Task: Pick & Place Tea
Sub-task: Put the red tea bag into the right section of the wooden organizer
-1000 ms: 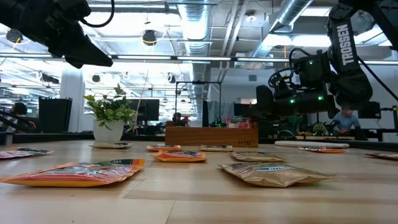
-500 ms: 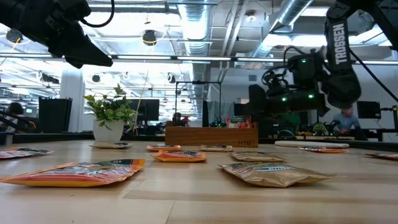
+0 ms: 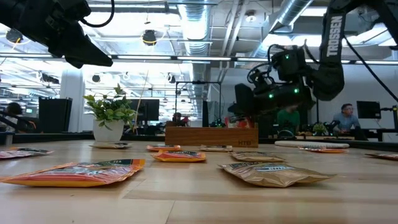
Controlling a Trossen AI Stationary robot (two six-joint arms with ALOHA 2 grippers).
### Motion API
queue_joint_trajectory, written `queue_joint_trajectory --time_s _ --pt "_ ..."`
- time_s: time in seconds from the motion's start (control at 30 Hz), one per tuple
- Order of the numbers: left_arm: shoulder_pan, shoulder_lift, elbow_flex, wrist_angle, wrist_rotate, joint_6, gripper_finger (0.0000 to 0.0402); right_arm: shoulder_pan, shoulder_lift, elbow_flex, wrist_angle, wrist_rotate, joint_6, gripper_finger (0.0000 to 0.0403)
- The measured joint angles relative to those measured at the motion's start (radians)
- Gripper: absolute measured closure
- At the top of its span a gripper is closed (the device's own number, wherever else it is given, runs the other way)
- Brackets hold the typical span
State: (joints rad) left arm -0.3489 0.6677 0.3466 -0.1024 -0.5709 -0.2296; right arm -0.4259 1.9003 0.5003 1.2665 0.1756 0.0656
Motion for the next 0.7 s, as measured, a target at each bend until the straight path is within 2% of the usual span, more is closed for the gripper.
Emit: queue_joint_trajectory --time_s 0.2,0.37,0.47,0.7 --pt "0.000 0.000 0.000 0.000 0.000 0.003 0.0335 0.029 -0.167 0.000 -0.263 0.090 -0.051 0.0402" --pt "0.000 0.000 0.000 0.000 0.000 0.011 0.0335 0.024 -0.271 0.011 -0.480 0.093 -0.058 0.0402" --pt "0.000 0.000 0.000 0.000 0.000 0.011 0.0335 0.026 -0.285 0.047 -0.585 0.092 -0.043 0.0402" --pt "0.000 0.000 0.000 0.000 0.002 0.012 0.0335 0.034 -0.231 0.164 -0.761 0.092 -0.048 0.0403"
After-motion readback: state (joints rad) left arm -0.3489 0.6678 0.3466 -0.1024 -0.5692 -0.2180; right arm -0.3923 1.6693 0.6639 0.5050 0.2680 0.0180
